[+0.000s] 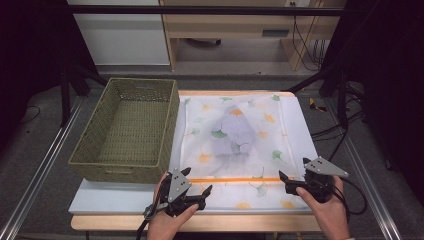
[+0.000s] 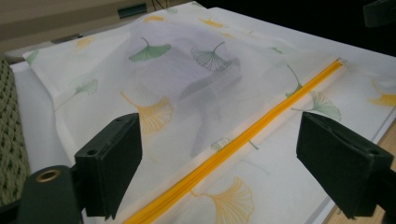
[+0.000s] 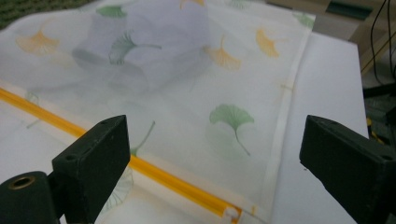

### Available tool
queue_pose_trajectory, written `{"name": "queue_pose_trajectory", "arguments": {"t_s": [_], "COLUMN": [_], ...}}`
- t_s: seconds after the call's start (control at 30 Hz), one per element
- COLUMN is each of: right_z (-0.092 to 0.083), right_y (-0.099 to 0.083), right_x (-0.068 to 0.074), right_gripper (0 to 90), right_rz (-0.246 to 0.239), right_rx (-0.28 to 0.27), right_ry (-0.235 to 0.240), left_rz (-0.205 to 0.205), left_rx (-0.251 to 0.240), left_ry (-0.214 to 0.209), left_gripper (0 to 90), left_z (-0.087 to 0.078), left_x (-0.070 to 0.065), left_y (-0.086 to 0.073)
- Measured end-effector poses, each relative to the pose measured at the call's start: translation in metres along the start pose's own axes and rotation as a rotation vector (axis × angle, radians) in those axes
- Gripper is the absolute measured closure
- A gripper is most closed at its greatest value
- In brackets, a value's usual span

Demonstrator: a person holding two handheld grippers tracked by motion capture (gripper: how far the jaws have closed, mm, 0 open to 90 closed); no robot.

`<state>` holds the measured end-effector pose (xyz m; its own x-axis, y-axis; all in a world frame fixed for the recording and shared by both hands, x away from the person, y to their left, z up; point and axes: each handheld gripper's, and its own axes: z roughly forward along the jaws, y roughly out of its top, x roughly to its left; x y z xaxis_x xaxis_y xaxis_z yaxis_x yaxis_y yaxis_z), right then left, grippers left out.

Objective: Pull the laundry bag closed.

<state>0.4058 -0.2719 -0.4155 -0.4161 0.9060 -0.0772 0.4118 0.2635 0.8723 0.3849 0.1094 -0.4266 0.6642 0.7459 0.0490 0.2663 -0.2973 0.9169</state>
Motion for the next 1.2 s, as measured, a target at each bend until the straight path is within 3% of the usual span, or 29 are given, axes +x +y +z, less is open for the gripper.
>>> {"name": "queue_pose_trajectory", "arguments": {"t_s": [0.23, 0.47, 0.87, 1.2], "right_z": [-0.004, -0.012, -0.030, -0.037], "right_y": [0.019, 0.021, -0.001, -0.025], "right_x": [0.005, -0.006, -0.040, -0.055], "right_gripper": [8.7, 12.2, 11.1, 14.9], "right_rz": [-0.030, -0.013, 0.061, 0.072], "right_rx": [-0.038, -0.060, -0.056, -0.052], "right_ry": [0.009, -0.018, -0.073, -0.135], "left_rz": [0.014, 0.006, -0.001, -0.014], "left_rx": [-0.026, -0.038, -0.046, -0.054], "left_ry": [-0.011, 0.005, 0.054, 0.114], "left_gripper": [7.3, 5.5, 5.4, 5.1], "left_z": [-0.008, -0.025, -0.048, -0.068], "left_x": [0.003, 0.015, 0.041, 0.065], "left_y": [0.015, 0.022, 0.031, 0.024]}}
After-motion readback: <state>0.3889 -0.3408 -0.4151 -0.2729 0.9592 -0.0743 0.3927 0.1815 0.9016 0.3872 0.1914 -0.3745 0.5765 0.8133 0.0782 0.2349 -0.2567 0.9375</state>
